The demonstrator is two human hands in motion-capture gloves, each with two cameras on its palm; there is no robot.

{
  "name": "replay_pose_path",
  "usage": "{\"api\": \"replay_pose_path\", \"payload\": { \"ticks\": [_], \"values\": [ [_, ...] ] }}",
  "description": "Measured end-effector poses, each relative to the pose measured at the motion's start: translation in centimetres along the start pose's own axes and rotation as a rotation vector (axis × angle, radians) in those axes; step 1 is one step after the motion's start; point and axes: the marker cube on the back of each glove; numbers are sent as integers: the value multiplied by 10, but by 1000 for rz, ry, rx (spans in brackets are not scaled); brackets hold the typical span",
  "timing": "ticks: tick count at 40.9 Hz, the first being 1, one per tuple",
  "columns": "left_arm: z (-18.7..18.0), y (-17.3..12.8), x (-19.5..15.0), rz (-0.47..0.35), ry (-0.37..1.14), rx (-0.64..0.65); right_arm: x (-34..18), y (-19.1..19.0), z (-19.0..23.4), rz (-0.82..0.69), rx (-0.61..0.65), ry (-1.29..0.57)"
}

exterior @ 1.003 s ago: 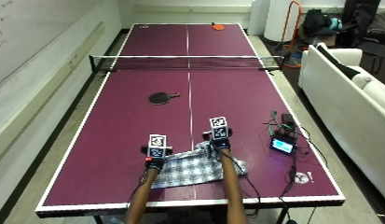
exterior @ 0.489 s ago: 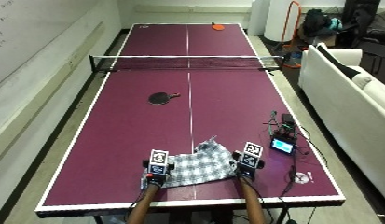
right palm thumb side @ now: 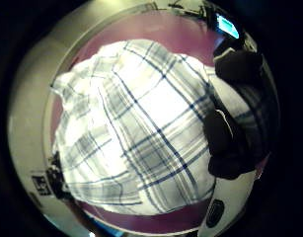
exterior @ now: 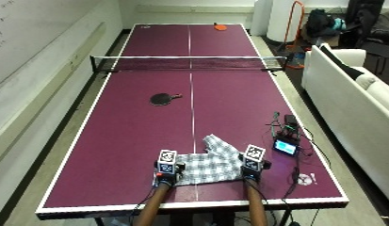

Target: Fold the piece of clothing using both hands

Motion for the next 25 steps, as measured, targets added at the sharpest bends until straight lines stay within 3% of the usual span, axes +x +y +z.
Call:
{"api": "replay_pose_path", "payload": {
  "ticks": [4,8,15,19,22,25],
  "values": [
    [-2,-11,10,16,-1,53,11,-1,-10,41,-104,-140],
    [-6,-15,14,16,3,54,1,-12,-22,36,-164,-442],
    [-30,-9,-7,-38,92,42,-58,-8,-87,-162,-39,-810],
    [-63,-5,-29,-67,170,158,-123,-36,-57,-266,-63,-804],
    [-82,-1,-46,-101,186,241,-161,-27,-66,-327,-48,-779],
    [-78,-7,-67,-130,234,262,-203,-7,-76,-400,-41,-741]
  ]
}}
